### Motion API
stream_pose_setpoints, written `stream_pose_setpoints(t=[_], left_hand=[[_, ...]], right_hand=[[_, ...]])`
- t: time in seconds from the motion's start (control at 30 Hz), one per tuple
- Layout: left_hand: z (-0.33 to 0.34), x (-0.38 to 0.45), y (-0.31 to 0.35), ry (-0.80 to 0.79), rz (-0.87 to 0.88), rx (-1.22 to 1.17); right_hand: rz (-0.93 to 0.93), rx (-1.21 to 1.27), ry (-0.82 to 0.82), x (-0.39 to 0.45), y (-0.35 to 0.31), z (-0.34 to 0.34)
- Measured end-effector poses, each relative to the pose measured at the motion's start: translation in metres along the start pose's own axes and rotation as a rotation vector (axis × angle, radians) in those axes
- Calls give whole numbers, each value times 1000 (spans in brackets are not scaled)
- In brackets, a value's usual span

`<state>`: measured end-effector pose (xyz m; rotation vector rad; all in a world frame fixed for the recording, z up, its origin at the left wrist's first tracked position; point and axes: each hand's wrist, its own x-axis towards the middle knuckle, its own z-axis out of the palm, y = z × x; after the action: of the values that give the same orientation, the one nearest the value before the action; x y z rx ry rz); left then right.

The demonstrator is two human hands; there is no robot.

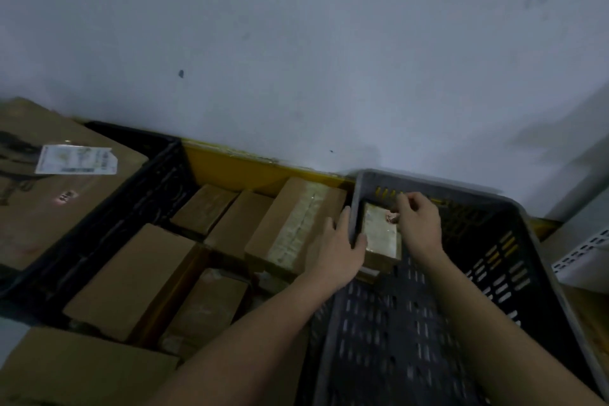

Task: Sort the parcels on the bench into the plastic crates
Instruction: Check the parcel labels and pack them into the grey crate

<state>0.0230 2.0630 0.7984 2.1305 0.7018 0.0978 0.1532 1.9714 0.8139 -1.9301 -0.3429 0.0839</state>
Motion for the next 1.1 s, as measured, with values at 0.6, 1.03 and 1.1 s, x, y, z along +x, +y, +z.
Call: stream_pose_setpoints(t=[0.6, 1.03, 1.1], left_hand=[[-238, -2, -214, 254, -278, 412], [-252, 55, -304, 165, -289, 292], [-255, 65, -307, 143, -297, 278]], right_hand=[[-4, -209, -675, -68, -114, 246], [435, -260, -579, -67, -53, 413], [430, -318, -550, -66, -48, 427]])
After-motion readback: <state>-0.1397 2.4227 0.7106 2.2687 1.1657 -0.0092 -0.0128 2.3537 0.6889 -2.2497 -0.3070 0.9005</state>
